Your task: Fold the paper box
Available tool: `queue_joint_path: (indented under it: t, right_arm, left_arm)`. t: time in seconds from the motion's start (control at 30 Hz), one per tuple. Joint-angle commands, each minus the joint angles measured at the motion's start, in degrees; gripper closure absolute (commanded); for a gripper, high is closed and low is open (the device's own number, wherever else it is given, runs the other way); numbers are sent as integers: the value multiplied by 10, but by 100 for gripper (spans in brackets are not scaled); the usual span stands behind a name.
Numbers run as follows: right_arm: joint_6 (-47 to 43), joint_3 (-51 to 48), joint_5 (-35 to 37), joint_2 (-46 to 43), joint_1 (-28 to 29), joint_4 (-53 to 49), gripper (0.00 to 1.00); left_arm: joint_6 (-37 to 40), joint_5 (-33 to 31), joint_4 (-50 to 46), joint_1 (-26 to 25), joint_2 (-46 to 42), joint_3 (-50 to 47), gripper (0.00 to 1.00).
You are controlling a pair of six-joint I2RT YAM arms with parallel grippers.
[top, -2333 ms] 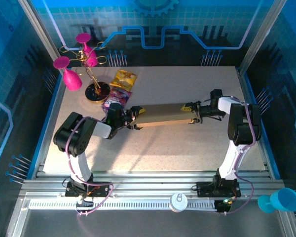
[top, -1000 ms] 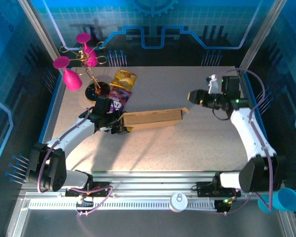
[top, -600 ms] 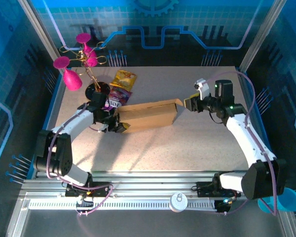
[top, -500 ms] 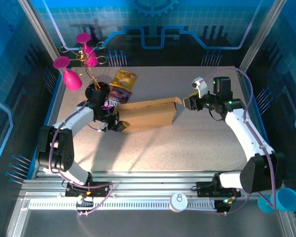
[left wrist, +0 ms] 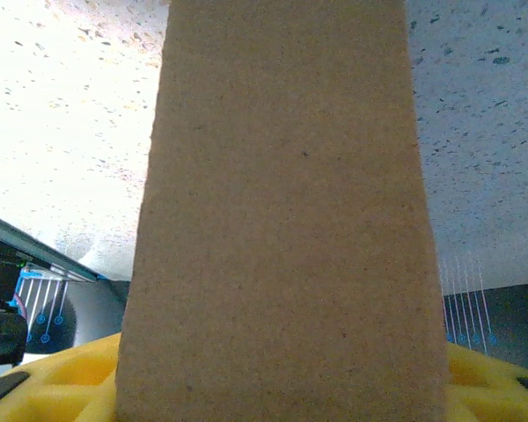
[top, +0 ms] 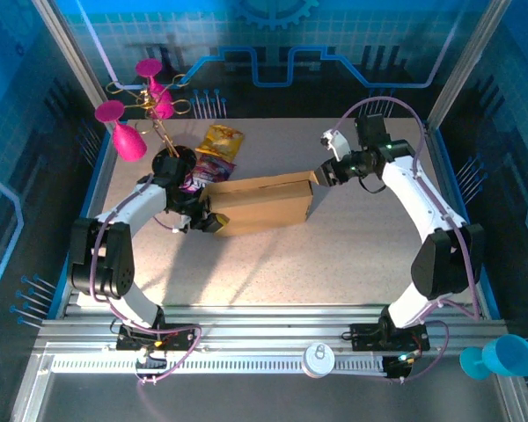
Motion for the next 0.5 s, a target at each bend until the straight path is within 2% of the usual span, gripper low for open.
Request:
queue_joint_path:
  t: [0.0,0.27,0.47]
  right_arm:
    - [-14,30,13,16,12,-53,60]
    - [-7,53,22,32,22,-60,75]
    - [-4,68,27,45,25,-71,91]
  left_arm:
    - [7,-93,-82,7,23,2,87]
    - [14,-92,-89,7,38,22,87]
    - [11,-95,-88,7,40,23,87]
